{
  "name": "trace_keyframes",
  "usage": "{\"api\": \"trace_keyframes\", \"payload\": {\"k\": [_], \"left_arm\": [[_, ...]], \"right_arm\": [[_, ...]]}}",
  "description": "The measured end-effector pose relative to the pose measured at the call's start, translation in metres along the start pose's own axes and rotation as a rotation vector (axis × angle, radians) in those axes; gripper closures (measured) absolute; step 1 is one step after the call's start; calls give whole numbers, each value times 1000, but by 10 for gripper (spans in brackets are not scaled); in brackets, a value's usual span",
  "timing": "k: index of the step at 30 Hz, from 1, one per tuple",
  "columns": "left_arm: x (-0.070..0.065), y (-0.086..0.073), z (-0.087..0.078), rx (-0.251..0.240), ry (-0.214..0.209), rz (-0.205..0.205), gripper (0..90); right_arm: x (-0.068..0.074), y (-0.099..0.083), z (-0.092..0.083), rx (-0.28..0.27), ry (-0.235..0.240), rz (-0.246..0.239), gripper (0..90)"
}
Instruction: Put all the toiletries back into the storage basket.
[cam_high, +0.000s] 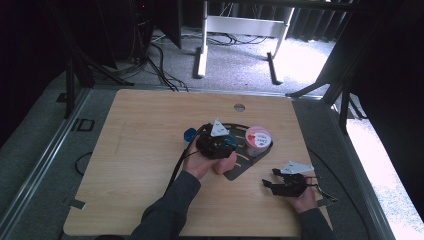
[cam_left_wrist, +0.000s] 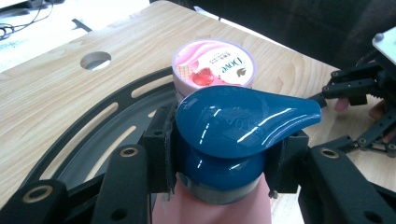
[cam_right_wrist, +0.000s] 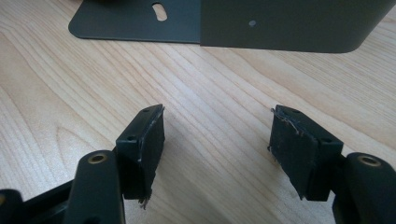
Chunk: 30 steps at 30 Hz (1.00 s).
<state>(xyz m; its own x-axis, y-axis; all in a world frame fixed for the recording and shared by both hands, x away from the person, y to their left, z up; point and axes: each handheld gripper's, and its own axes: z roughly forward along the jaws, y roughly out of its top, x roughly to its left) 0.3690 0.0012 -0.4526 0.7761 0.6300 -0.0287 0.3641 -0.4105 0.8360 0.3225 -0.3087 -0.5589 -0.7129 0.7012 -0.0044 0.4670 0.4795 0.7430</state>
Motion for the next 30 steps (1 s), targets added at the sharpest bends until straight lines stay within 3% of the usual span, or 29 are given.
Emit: {"api": "trace_keyframes", "payload": {"k": [9,30], "left_arm": [[-1,7,8,-3,26,10,528],[4,18,23,-13,78,-15,528]], "right_arm": [[0,0,0,0,0,-1,350],[0,0,0,0,1,0,349]]}}
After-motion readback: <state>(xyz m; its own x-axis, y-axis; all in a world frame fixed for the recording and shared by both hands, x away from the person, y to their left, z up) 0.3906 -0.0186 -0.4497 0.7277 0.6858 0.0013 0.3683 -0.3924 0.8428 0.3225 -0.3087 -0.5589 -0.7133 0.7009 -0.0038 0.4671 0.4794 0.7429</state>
